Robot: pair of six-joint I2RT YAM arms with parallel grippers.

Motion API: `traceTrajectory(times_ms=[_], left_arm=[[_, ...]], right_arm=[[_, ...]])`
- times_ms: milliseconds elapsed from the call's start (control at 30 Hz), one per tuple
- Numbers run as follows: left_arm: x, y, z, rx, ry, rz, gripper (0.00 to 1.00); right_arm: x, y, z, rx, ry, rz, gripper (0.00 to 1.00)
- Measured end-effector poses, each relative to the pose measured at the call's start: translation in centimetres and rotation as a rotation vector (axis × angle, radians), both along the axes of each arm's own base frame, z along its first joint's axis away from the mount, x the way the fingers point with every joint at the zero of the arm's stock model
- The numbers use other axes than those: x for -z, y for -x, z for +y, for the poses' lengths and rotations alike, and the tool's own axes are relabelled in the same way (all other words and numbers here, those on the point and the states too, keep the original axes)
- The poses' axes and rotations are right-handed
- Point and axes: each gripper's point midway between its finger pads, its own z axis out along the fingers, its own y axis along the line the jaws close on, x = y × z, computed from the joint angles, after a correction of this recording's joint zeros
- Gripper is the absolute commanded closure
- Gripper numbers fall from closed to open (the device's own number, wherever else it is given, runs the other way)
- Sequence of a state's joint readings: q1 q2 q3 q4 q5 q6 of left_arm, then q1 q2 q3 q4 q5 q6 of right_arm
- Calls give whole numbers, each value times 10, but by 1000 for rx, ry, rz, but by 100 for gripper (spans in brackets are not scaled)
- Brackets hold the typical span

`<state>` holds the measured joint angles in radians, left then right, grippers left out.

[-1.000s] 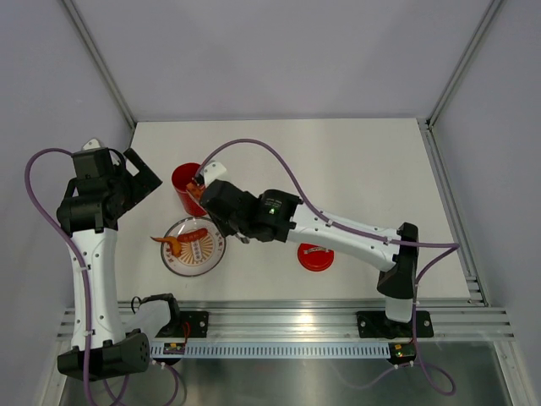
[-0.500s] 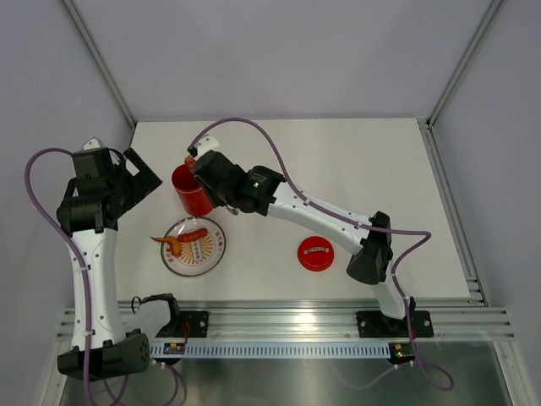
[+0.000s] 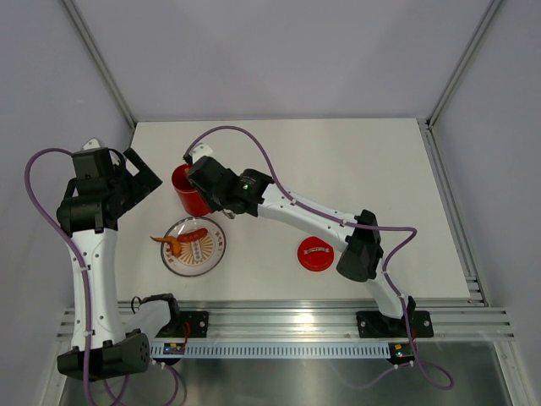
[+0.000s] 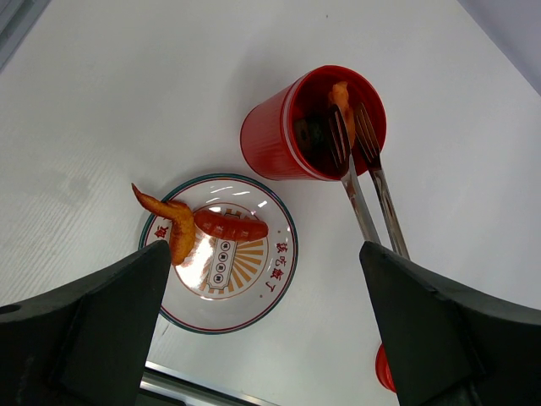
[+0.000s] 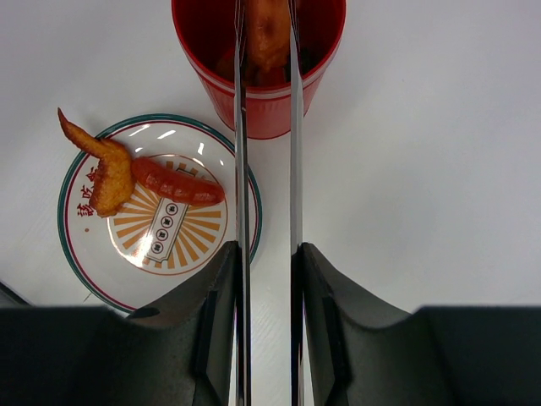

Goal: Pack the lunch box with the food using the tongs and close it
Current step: Place the fake food in the packing box.

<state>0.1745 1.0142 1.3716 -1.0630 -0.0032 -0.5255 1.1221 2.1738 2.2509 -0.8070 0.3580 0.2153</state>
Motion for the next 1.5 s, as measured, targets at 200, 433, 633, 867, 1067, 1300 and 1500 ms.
traceTrajectory(times_ms=[200, 433, 633, 867, 1067, 1300, 1500], left_arm=[[0, 0, 0, 0, 0, 0, 1], [0, 0, 0, 0, 0, 0, 1], [0, 0, 0, 0, 0, 1, 1], [0, 0, 0, 0, 0, 1, 1], [0, 0, 0, 0, 0, 1, 1], [0, 0, 0, 0, 0, 1, 1], [0, 0, 0, 0, 0, 1, 1]], right_arm=[[0, 0, 1, -4, -2, 3, 62], [0, 1, 1, -7, -3, 5, 57], [-2, 1, 2, -9, -8, 2, 56], [-7, 0, 3, -10, -17, -3, 56], [-10, 0, 3, -10, -24, -6, 51], [-16, -1, 4, -10, -37, -13, 51], [-21, -1, 5, -20, -40, -23, 79]])
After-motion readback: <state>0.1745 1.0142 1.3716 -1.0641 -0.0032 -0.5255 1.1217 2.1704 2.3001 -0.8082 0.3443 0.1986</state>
